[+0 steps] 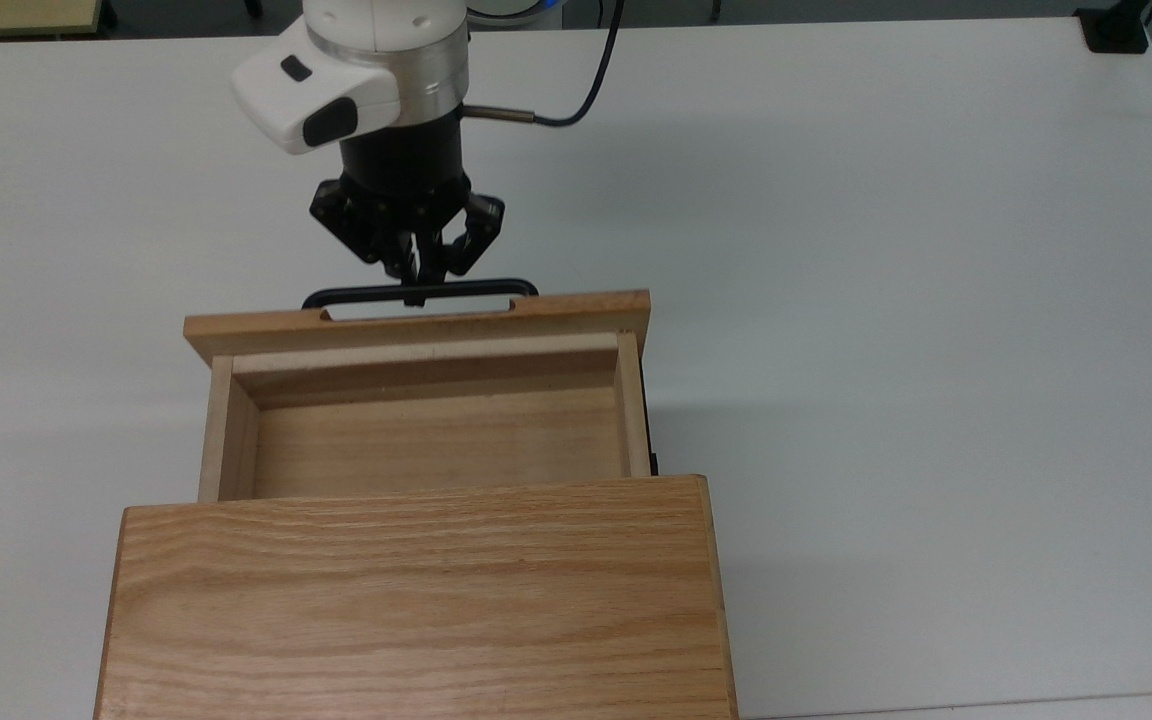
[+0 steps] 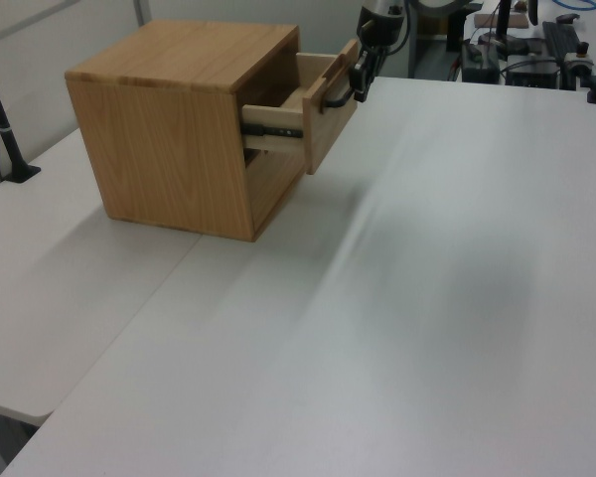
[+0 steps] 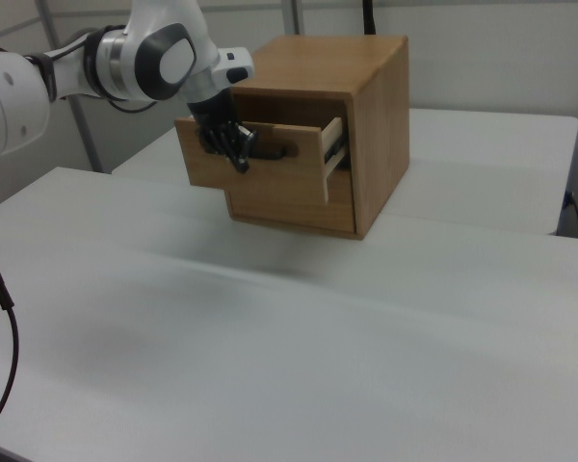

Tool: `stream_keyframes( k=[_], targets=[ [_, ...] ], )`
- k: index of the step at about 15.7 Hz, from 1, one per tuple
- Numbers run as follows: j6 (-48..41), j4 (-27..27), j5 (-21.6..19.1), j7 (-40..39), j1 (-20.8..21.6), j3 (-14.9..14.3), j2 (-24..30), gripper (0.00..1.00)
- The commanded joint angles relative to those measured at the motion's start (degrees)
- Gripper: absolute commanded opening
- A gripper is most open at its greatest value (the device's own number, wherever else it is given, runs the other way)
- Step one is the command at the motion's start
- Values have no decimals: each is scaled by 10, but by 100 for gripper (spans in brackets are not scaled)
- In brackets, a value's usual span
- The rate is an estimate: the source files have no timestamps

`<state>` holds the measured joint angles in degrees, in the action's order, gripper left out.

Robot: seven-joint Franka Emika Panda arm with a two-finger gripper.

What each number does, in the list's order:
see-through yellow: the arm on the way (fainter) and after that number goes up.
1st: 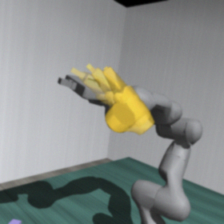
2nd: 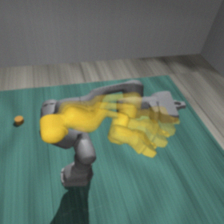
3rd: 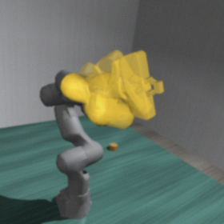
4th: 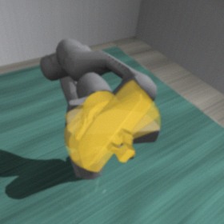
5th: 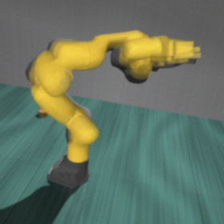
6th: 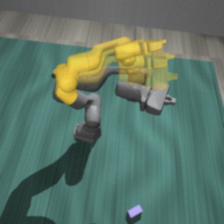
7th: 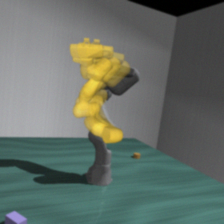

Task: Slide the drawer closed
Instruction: 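Push the drawer front with the gripper into the cabinet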

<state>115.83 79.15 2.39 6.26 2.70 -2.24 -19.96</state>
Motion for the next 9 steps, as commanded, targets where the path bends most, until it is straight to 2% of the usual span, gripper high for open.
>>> stream_keyframes(
  k=[1, 6, 9],
  targets=[
    [52, -53, -9, 38, 32, -35, -45, 6],
    [154, -74, -9, 89, 63, -70, -83, 7],
    [203, -75, -8, 117, 72, -73, -103, 7]
  ],
)
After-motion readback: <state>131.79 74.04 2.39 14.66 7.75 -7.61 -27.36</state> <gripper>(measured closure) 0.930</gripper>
